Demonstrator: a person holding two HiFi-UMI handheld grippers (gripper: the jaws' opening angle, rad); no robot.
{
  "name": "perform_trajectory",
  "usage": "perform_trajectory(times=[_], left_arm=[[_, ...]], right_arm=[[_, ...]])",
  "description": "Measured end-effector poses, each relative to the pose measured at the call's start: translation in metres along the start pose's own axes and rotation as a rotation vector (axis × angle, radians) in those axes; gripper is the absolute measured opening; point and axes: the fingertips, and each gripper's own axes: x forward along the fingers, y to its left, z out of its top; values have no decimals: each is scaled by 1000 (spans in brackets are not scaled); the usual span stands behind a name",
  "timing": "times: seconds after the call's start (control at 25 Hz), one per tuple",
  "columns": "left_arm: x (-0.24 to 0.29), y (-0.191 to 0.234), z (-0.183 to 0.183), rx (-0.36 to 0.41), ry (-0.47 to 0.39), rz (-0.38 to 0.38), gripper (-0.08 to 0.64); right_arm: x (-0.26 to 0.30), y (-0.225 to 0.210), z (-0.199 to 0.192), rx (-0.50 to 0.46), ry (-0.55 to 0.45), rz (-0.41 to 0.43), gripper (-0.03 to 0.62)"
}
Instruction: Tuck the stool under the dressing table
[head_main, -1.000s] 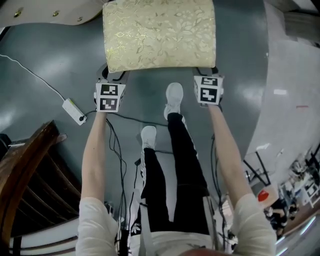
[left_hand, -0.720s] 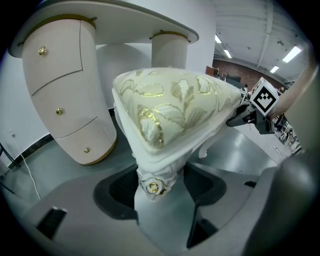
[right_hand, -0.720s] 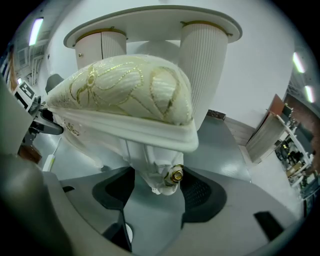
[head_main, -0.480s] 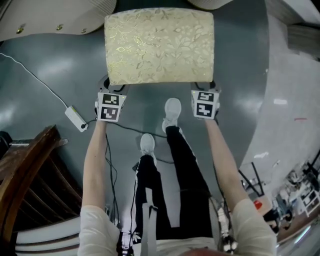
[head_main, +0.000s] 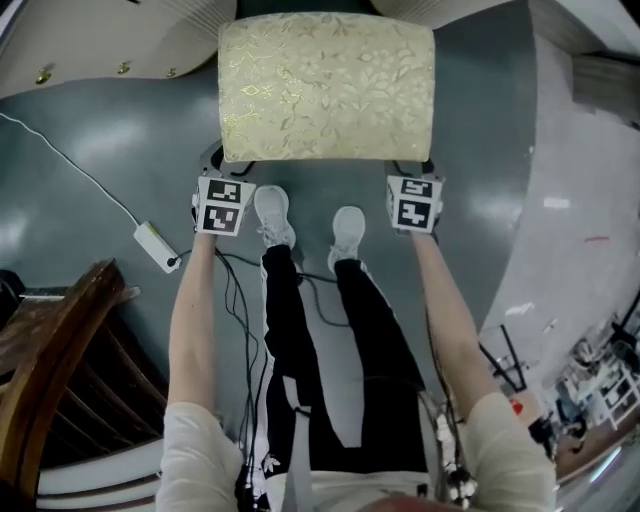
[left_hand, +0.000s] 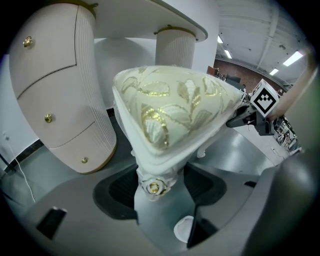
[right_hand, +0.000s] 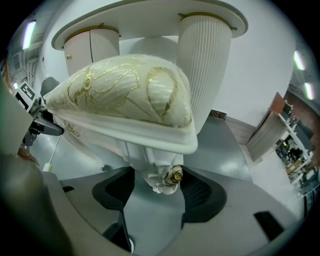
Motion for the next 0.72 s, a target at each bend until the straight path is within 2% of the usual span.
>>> perform_trajectory(times=[0.24, 0.52, 0.72], left_arm=[[6, 7, 3, 32, -40, -11, 287], [9, 9, 1, 64, -57, -34, 287], [4, 8, 8, 74, -112, -41, 287]], right_arm=[[-1, 3, 2, 16, -45, -43, 287], [-3, 8, -9, 43, -45, -75, 287], [-12, 10, -9, 53, -123, -83, 287]])
